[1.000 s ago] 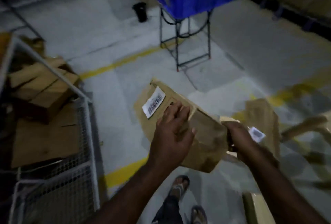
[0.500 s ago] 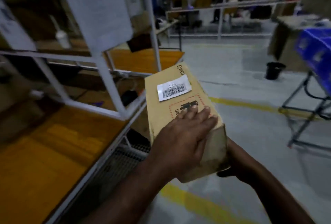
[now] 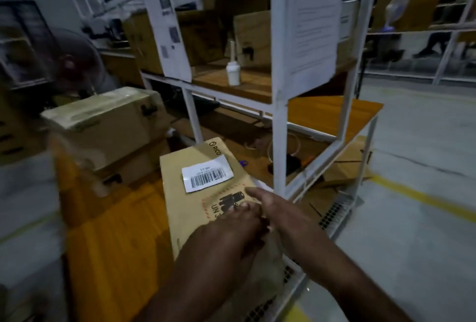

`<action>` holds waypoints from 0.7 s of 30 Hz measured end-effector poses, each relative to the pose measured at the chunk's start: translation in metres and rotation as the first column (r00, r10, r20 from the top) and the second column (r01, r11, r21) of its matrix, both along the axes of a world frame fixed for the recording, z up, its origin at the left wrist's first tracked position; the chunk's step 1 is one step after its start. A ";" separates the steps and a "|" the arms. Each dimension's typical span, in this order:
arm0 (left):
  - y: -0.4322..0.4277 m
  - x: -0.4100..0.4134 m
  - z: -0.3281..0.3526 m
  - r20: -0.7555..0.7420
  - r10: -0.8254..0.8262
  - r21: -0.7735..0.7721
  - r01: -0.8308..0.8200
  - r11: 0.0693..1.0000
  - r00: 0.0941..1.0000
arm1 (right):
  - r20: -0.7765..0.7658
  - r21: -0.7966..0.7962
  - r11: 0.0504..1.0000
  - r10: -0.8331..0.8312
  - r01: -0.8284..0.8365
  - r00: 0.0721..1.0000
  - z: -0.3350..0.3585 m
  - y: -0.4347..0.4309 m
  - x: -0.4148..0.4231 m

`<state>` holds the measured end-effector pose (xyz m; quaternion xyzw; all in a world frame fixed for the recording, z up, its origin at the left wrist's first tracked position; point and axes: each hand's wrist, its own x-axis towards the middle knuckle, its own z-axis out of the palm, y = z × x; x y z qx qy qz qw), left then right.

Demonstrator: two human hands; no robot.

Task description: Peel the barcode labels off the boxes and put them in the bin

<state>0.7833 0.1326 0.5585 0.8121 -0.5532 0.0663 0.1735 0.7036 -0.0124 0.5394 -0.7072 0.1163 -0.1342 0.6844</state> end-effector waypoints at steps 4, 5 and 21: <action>0.008 0.029 0.013 -0.396 0.010 -0.219 -0.105 0.970 0.918 | 0.050 -0.307 0.950 -0.043 0.056 0.998 -0.018 0.003 0.047; 0.010 0.037 0.017 -0.527 0.015 -0.261 -0.179 0.949 0.850 | 0.057 -0.369 0.925 -0.073 0.089 0.996 -0.023 0.001 0.055; 0.002 0.186 0.014 -0.193 0.672 -0.074 -0.693 0.717 0.715 | -0.200 -0.489 0.799 0.288 -0.350 0.937 0.012 -0.118 0.212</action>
